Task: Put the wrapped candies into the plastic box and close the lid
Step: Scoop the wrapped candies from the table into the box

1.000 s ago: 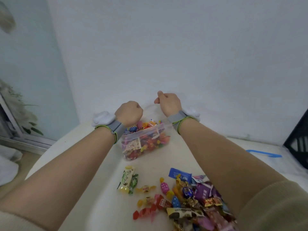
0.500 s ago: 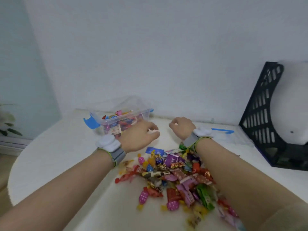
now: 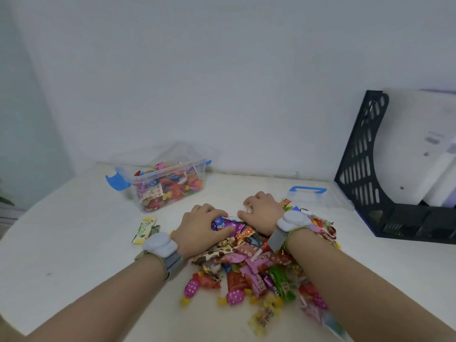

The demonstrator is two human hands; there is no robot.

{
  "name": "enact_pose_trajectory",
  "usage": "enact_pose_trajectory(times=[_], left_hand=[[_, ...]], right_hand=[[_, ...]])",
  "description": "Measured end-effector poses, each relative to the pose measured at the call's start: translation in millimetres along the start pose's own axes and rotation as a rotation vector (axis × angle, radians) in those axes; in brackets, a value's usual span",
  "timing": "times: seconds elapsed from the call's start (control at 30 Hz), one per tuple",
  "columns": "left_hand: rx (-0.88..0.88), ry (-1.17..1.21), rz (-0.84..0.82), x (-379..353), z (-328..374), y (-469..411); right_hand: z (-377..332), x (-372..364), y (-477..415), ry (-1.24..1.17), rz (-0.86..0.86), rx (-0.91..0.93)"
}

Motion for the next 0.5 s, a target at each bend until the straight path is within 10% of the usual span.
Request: enact_pose_trajectory(times=[0.5], left_hand=[[-0.088,-0.038,0.211,7.7,11.9,-1.1]], right_hand=[[-5.0,-2.9,-7.4,0.108,0.043,-0.075]])
Point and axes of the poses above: each hand's wrist, its own y-axis away from the middle knuckle, its own x-axis out of the back of the hand, z = x × y, the point moved 6 cm from there along -y, towards the middle knuckle, and after that the axes turned 13 degrees about y, right-handed, at the moved point
